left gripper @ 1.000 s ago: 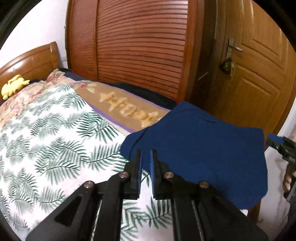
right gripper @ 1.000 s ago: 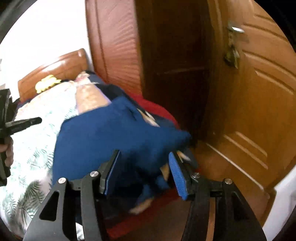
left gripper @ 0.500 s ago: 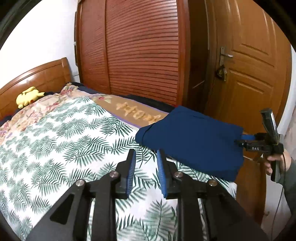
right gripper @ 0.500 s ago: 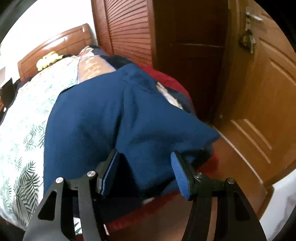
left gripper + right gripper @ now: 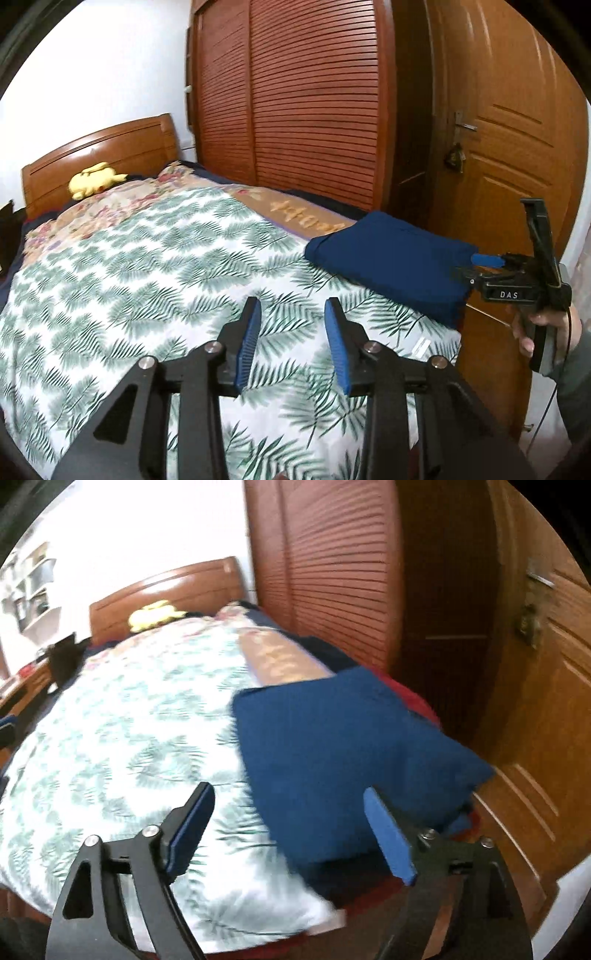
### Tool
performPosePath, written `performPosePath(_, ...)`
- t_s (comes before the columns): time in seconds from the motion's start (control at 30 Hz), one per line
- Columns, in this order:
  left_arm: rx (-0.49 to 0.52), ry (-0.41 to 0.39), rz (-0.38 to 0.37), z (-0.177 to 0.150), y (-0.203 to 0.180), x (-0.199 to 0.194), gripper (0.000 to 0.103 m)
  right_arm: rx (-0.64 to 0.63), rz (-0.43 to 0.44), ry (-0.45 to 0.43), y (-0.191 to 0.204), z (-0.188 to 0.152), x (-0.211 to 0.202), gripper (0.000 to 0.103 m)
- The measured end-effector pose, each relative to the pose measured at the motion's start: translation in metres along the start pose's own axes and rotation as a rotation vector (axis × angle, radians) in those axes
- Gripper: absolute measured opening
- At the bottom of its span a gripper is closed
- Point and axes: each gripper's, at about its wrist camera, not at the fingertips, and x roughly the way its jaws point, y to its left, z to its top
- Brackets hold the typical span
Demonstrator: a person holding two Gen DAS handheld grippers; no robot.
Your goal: Fold large clothes
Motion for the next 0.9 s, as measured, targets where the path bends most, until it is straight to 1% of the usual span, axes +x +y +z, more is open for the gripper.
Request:
performPosePath(0.2,-0.056,0.051,0.083,-0.028,0.024,-0.021,0.035,-0.040,0.082,-0.008,0.060,-0.005,0.001,0.090)
performPosePath(0.4,-0.109,0.126,0.161,-0.065,0.054,-0.024,0.035,-0.090,0.159,0.004,0.118,-0.015,0.010,0.091)
performPosePath(0.5,-0.140,0.139,0.184,-0.084,0.068,-0.027,0.035,-0.115,0.194,0.020,0.143,-0.019,0.016,0.091)
performPosePath(0.6,-0.194,0.158,0.207,-0.100,0.086,-0.027,0.035,-0.148,0.216,0.038,0.166,-0.023,0.026,0.091)
performPosePath(0.73,-0.244,0.174,0.223,-0.120,0.106,-0.029,0.035,-0.192,0.244,0.063,0.197,-0.031,0.039,0.091)
performPosePath(0.9,-0.288,0.193,0.284,-0.143,0.124,-0.040,0.035,-0.232,0.298,0.076,0.234,-0.042,0.048,0.091)
